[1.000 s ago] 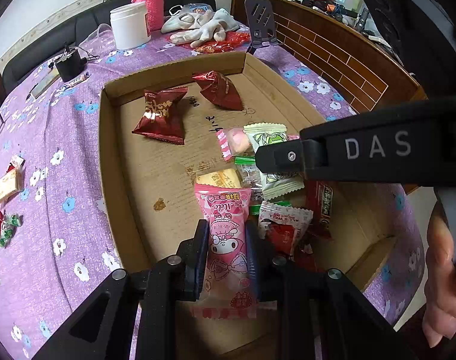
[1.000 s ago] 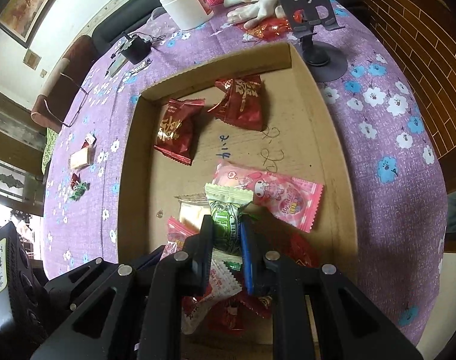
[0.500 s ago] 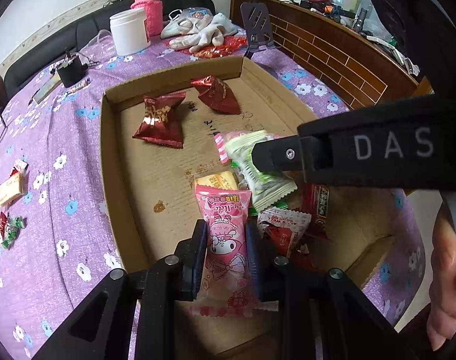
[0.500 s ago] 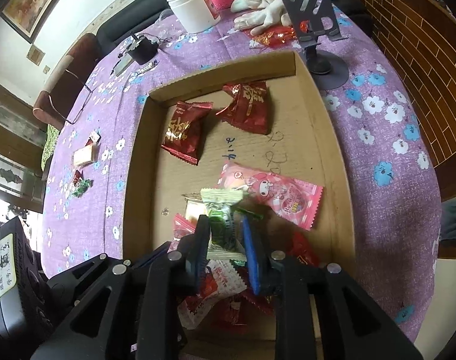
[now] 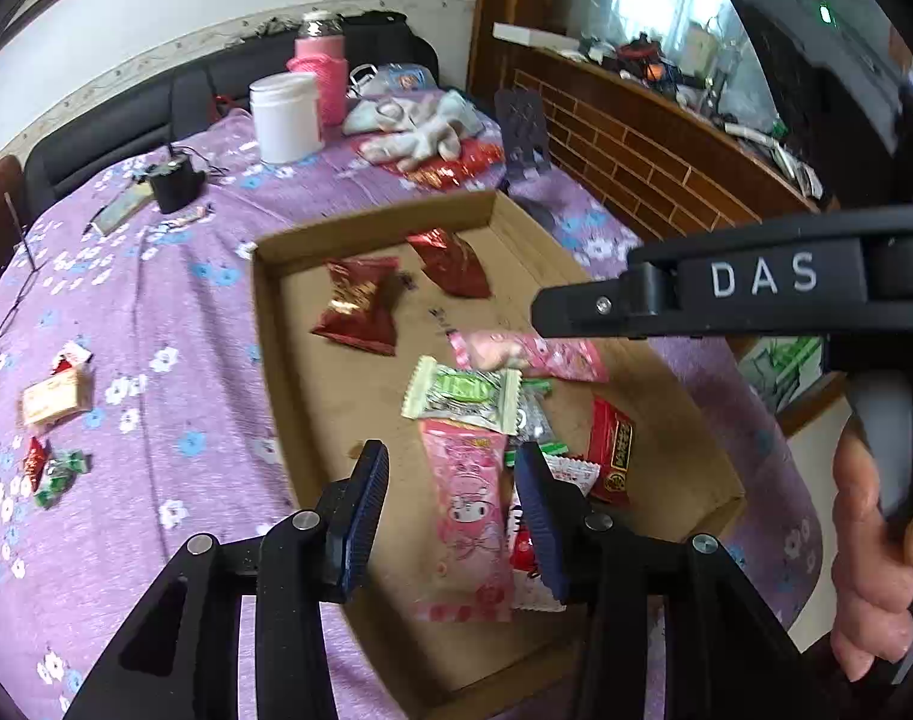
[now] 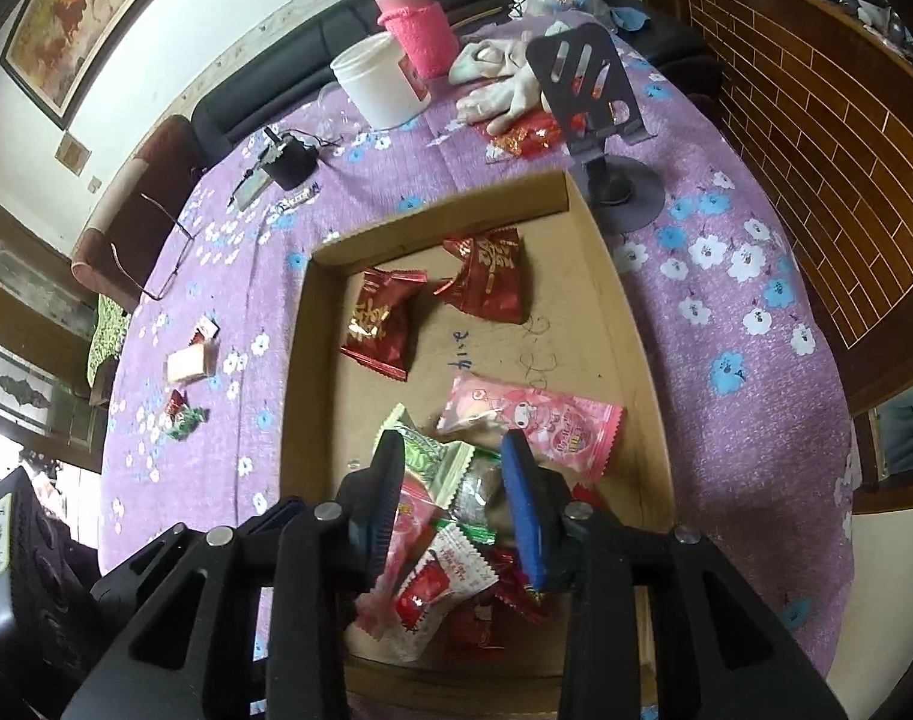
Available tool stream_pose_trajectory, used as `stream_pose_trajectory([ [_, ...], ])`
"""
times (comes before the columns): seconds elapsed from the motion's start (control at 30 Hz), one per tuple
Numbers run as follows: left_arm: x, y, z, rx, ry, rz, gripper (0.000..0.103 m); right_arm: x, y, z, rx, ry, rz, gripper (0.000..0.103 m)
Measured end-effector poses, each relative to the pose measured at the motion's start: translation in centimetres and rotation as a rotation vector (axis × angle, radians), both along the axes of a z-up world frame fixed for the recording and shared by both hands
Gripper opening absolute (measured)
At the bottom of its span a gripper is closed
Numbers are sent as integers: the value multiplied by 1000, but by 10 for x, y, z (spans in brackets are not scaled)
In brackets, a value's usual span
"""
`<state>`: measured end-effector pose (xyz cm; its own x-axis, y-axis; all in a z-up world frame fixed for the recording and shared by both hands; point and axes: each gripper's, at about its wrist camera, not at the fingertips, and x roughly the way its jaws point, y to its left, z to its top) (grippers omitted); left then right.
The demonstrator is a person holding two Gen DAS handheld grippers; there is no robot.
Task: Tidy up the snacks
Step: 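Move both open grippers back over the remaining snacks, then grasp a small red candy with the left gripper while the right grasps a green candy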
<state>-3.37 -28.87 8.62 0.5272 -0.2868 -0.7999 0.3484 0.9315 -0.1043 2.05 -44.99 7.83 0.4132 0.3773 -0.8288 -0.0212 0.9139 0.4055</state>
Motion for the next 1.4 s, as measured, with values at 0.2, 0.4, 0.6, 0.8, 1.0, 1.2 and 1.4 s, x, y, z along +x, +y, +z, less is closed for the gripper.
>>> stream_pose_trajectory([
  [0.2,-3,29,14,-40,-28,65,46,-6,14,13,12,-28,10,32],
  [0.4,-8,57,17,-74,-35,117,46,-12,39,20,4,-43,49,32],
  [0.6,-14,91,16,-93,-43,173,46,-14,66,25,3,-42,77,32],
  [0.8,-13,143,10,-128,-22,271,46,-14,94,25,9,-30,111,32],
  [1.0,-6,215,0,-139,-6,391,46,-16,128,21,-1,-19,166,32],
  [1.2,10,285,-18,-110,34,473,46,-16,157,13,-13,-6,203,32],
  [1.4,44,317,-34,-89,60,442,46,-21,175,2,-27,10,219,32],
])
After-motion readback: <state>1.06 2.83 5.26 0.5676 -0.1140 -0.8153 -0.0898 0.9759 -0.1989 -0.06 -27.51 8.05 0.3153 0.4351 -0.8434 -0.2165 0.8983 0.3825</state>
